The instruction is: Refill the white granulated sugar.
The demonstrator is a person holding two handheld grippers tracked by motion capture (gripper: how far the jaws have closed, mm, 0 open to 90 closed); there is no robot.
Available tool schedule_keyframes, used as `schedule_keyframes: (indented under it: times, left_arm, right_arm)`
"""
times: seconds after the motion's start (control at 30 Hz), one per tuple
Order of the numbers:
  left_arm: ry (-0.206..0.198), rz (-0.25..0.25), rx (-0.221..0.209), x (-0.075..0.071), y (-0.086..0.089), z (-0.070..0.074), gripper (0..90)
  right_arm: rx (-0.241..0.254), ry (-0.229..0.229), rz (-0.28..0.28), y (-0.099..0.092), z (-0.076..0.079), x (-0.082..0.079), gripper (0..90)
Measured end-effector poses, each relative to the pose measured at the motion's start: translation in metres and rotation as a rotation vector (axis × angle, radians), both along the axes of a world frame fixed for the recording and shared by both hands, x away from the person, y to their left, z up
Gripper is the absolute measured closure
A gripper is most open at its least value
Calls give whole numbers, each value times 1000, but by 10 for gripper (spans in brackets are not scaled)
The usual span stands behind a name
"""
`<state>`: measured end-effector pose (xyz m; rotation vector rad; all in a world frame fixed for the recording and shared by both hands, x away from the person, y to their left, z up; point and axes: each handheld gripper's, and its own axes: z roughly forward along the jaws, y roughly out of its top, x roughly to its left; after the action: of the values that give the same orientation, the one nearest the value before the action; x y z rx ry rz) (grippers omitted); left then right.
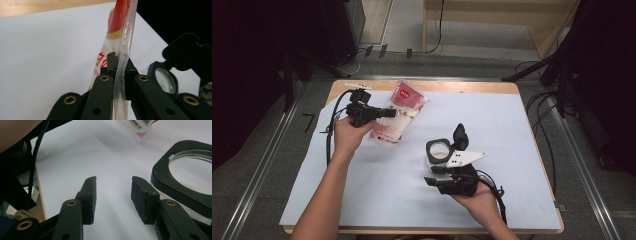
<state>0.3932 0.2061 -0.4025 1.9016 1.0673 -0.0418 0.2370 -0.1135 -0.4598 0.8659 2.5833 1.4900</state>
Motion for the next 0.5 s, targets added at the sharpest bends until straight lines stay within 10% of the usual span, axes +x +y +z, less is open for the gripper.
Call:
schedule_keyframes:
  times: [0.5]
  left_arm:
    - [-31,-48,11,-7,10,-13,893]
  right_arm:
    - [1,-19,-15,-12,0,1,560]
